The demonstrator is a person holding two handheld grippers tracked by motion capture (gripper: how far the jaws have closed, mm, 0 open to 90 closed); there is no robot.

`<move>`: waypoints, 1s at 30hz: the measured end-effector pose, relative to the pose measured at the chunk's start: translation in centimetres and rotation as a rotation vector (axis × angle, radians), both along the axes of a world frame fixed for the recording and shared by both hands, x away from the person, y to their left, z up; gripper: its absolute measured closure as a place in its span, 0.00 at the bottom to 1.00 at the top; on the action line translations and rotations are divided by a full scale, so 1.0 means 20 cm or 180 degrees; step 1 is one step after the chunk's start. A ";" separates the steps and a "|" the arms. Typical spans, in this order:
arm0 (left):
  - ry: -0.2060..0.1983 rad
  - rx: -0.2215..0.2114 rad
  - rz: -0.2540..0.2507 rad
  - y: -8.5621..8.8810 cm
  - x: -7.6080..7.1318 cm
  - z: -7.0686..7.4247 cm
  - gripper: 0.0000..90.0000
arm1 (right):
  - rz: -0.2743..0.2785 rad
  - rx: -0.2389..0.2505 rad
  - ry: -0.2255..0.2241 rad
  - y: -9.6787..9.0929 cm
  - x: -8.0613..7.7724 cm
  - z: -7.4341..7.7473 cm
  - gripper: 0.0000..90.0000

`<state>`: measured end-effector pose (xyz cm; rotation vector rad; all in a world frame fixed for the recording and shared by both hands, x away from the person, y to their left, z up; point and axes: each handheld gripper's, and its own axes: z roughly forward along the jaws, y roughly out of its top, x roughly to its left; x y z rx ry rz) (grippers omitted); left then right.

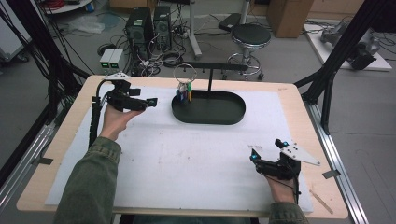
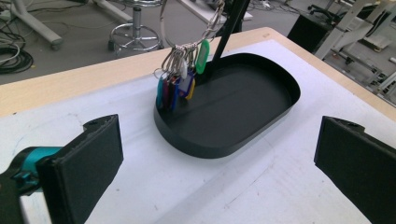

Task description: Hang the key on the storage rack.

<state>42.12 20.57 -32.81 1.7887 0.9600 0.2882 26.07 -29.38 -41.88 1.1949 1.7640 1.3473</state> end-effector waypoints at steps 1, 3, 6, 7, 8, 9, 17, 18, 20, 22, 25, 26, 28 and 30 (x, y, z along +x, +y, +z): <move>0.0015 -0.0009 0.0000 0.01 -0.01 -0.01 0.02 | 0.0004 -0.0004 -0.0001 0.00 0.00 0.00 0.01; 0.0021 -0.0002 0.0018 0.02 -0.02 -0.03 0.02 | 0.0011 -0.0016 -0.0002 0.00 0.00 0.00 0.01; 0.0048 -0.0042 0.0018 0.05 -0.04 -0.05 0.02 | 0.0017 -0.0020 0.0006 0.01 0.00 0.00 0.01; 0.0055 -0.0062 0.0015 0.06 -0.05 -0.06 0.02 | 0.0026 -0.0025 0.0003 0.01 0.00 0.00 0.01; 0.0059 -0.0066 0.0012 0.07 -0.05 -0.06 0.02 | 0.0027 -0.0013 0.0028 0.01 0.00 0.00 0.01; 0.0047 -0.0071 0.0031 0.07 -0.06 -0.07 0.02 | 0.0033 -0.0024 0.0028 0.01 0.00 0.00 0.01; 0.0072 -0.0057 0.0070 0.14 -0.13 -0.12 0.02 | 0.0041 -0.0036 0.0019 0.01 0.00 0.00 0.01; 0.0087 -0.0045 0.0084 0.15 -0.14 -0.12 0.02 | 0.0040 -0.0032 0.0020 0.01 0.00 0.00 0.01; 0.0076 -0.0024 0.0109 0.17 -0.15 -0.13 0.02 | 0.0041 -0.0031 0.0027 0.01 0.00 0.00 0.01; 0.0071 -0.0067 0.0133 0.19 -0.17 -0.13 0.02 | 0.0044 -0.0029 0.0031 0.01 0.00 0.00 0.01; 0.0058 -0.0126 0.0159 0.22 -0.20 -0.13 0.02 | 0.0043 -0.0027 0.0034 0.02 0.00 0.00 0.01; 0.0053 -0.0119 0.0163 0.23 -0.21 -0.13 0.02 | 0.0045 -0.0025 0.0035 0.02 0.00 0.00 0.01; 0.0024 -0.0115 0.0188 0.25 -0.23 -0.12 0.02 | 0.0049 -0.0028 0.0033 0.02 0.00 0.00 0.01; 0.0010 -0.0122 0.0204 0.27 -0.26 -0.12 0.02 | 0.0048 -0.0032 0.0034 0.02 0.00 0.00 0.01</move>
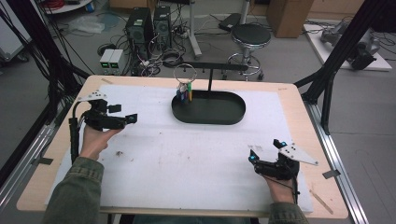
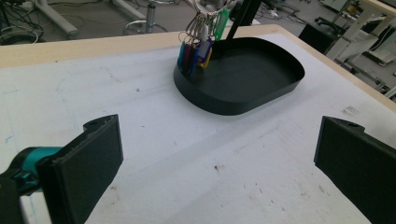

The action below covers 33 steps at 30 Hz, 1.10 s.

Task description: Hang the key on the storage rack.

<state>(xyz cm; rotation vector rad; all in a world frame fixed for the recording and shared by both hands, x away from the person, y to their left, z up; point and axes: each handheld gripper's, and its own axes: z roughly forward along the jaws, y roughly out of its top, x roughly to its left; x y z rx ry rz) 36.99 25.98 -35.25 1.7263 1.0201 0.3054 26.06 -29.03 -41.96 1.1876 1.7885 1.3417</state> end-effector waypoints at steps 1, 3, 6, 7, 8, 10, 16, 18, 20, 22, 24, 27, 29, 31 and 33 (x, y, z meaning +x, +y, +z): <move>-0.0011 0.0003 0.0019 0.01 -0.01 0.00 0.02 | 0.0001 0.0001 0.0001 0.00 0.00 0.00 0.01; -0.0003 0.0016 0.0040 0.03 -0.03 -0.01 0.02 | 0.0000 0.0003 -0.0003 0.00 0.00 0.00 0.01; 0.0010 -0.0017 0.0085 0.06 -0.05 -0.02 0.02 | 0.0012 0.0001 0.0009 0.00 0.00 0.00 0.01; 0.0009 -0.0032 0.0098 0.07 -0.06 -0.03 0.02 | 0.0014 -0.0003 0.0007 0.00 0.00 0.00 0.01; 0.0011 -0.0045 0.0103 0.08 -0.07 -0.03 0.02 | 0.0011 -0.0009 0.0006 0.00 0.00 0.00 0.01; -0.0004 -0.0050 0.0124 0.09 -0.08 -0.05 0.02 | 0.0009 -0.0007 0.0008 0.00 0.00 0.00 0.01; -0.0010 -0.0037 0.0244 0.13 -0.13 -0.09 0.02 | -0.0002 -0.0014 -0.0023 0.00 0.00 0.00 0.01; 0.0017 -0.0075 0.0260 0.14 -0.15 -0.10 0.02 | -0.0004 -0.0008 -0.0014 0.00 0.00 0.00 0.01; 0.0043 -0.0075 0.0273 0.16 -0.16 -0.11 0.02 | -0.0011 -0.0004 -0.0018 0.00 0.00 0.00 0.01; 0.0051 -0.0079 0.0289 0.17 -0.18 -0.12 0.02 | -0.0014 -0.0004 -0.0011 0.00 0.00 0.00 0.01; 0.0052 -0.0110 0.0302 0.19 -0.20 -0.13 0.02 | -0.0018 0.0007 0.0001 0.00 0.00 0.00 0.01; 0.0052 -0.0101 0.0362 0.22 -0.22 -0.15 0.02 | -0.0032 0.0006 -0.0012 0.00 0.00 0.00 0.01; 0.0076 -0.0099 0.0390 0.24 -0.24 -0.17 0.02 | -0.0021 -0.0009 -0.0010 0.00 0.00 0.00 0.01; 0.0072 -0.0115 0.0436 0.25 -0.25 -0.18 0.02 | -0.0023 0.0001 0.0003 0.00 0.00 0.00 0.01; 0.0077 -0.0125 0.0461 0.26 -0.26 -0.20 0.02 | -0.0026 -0.0006 0.0000 0.00 0.00 0.00 0.01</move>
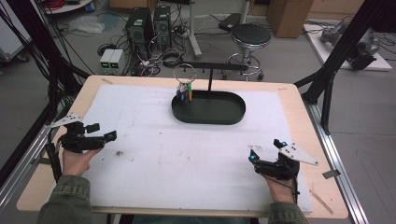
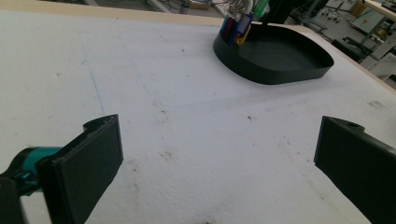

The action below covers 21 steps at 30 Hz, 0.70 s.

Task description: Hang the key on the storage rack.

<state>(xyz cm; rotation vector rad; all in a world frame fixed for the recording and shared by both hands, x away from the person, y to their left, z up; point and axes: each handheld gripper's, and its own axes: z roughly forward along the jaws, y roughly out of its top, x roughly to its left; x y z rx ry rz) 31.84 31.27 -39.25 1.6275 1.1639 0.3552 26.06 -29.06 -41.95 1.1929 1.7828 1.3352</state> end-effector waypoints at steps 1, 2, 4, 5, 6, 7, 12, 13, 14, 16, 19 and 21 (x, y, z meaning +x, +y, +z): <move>0.0000 0.0013 0.0024 0.00 -0.01 -0.01 0.02 | -0.0003 0.0007 -0.0008 0.00 0.00 0.00 0.01; 0.0002 0.0030 0.0035 0.01 -0.01 -0.01 0.02 | -0.0015 0.0013 -0.0011 0.00 0.00 0.00 0.01; -0.0014 0.0060 0.0060 0.01 -0.02 -0.02 0.02 | -0.0015 0.0017 -0.0006 0.00 0.00 0.00 0.01; -0.0032 0.0089 0.0077 0.01 -0.03 -0.02 0.02 | -0.0011 0.0007 -0.0012 0.00 0.00 0.00 0.01; -0.0052 0.0093 0.0085 0.02 -0.03 -0.02 0.02 | -0.0005 0.0016 0.0006 0.00 0.00 0.00 0.01; -0.0069 0.0094 0.0085 0.02 -0.04 -0.02 0.02 | -0.0003 0.0007 0.0004 0.00 0.00 0.00 0.01; -0.0088 0.0245 0.0127 0.02 -0.06 -0.03 0.02 | -0.0007 -0.0007 -0.0008 0.00 0.00 0.00 0.01; -0.0099 0.0242 0.0123 0.02 -0.06 -0.04 0.02 | -0.0009 -0.0005 -0.0004 0.00 0.00 0.00 0.01; -0.0109 0.0222 0.0107 0.02 -0.07 -0.04 0.02 | -0.0008 -0.0006 0.0000 0.00 0.00 0.00 0.01; -0.0120 0.0232 0.0111 0.03 -0.08 -0.05 0.02 | -0.0006 -0.0008 -0.0002 0.00 0.00 0.00 0.01; -0.0183 0.0272 0.0179 0.04 -0.11 -0.06 0.02 | -0.0010 -0.0018 -0.0003 0.00 0.00 0.00 0.01; -0.0282 0.0310 0.0285 0.05 -0.14 -0.07 0.02 | -0.0019 -0.0013 0.0013 0.00 0.00 0.00 0.01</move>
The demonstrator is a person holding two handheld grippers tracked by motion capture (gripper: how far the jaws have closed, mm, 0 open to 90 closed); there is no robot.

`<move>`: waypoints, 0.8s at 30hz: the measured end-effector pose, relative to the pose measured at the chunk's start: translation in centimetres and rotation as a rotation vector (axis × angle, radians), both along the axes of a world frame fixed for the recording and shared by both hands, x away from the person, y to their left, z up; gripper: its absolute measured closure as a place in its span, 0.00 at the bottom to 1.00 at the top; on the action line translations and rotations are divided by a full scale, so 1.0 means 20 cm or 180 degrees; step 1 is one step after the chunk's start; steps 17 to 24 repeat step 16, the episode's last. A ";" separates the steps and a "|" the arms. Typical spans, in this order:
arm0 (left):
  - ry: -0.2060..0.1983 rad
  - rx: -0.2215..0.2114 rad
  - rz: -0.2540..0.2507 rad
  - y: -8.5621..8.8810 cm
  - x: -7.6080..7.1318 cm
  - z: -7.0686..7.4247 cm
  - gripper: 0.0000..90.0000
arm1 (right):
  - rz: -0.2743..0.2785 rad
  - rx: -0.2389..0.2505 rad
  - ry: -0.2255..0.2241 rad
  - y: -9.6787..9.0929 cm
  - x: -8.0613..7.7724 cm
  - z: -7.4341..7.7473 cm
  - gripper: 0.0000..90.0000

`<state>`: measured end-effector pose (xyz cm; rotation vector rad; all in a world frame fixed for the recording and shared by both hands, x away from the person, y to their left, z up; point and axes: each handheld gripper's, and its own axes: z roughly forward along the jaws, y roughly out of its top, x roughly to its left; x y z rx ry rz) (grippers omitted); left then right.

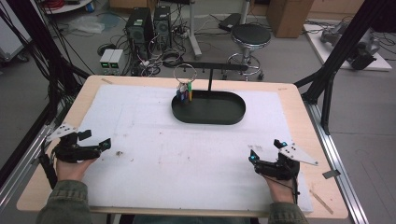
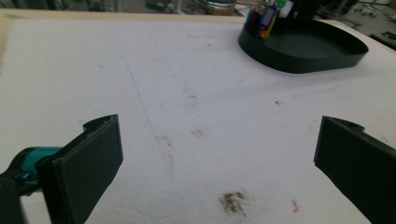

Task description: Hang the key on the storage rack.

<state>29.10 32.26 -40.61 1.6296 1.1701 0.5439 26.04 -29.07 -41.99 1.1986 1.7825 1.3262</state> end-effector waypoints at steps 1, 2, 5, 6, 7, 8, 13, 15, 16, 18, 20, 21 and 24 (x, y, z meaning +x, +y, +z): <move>-0.0048 0.0001 0.0037 0.01 -0.01 0.00 0.02 | -0.0006 0.0002 0.0005 0.00 0.00 0.00 0.01; -0.0104 -0.0023 0.0074 0.01 -0.02 -0.01 0.02 | 0.0001 -0.0005 -0.0012 0.00 0.00 0.00 0.01; -0.0226 -0.0080 0.0134 0.02 -0.06 -0.02 0.02 | 0.0008 -0.0013 0.0005 0.00 0.00 0.00 0.01; -0.0231 -0.0087 0.0134 0.02 -0.06 -0.02 0.02 | 0.0010 -0.0025 -0.0007 0.01 0.00 0.00 0.01; -0.0227 -0.0094 0.0127 0.02 -0.06 -0.02 0.02 | 0.0018 -0.0028 0.0007 0.01 0.00 0.00 0.01; -0.0221 -0.0099 0.0132 0.03 -0.07 -0.02 0.02 | 0.0009 -0.0034 0.0014 0.01 0.00 0.00 0.01; -0.0211 -0.0154 0.0129 0.05 -0.08 -0.03 0.02 | 0.0009 -0.0061 0.0024 0.02 0.00 0.00 0.01; -0.0202 -0.0164 0.0117 0.05 -0.08 -0.04 0.02 | 0.0024 -0.0094 0.0002 0.02 0.00 -0.01 0.01; -0.0192 -0.0164 0.0114 0.05 -0.08 -0.04 0.02 | 0.0016 -0.0077 0.0029 0.02 0.00 -0.01 0.01; -0.0192 -0.0164 0.0114 0.05 -0.08 -0.04 0.02 | 0.0016 -0.0077 0.0029 0.02 0.00 -0.01 0.01; -0.0192 -0.0164 0.0114 0.05 -0.08 -0.04 0.02 | 0.0016 -0.0077 0.0029 0.02 0.00 -0.01 0.01; -0.0192 -0.0164 0.0114 0.05 -0.08 -0.04 0.02 | 0.0016 -0.0077 0.0029 0.02 0.00 -0.01 0.01; -0.0192 -0.0164 0.0114 0.05 -0.08 -0.04 0.02 | 0.0016 -0.0077 0.0029 0.02 0.00 -0.01 0.01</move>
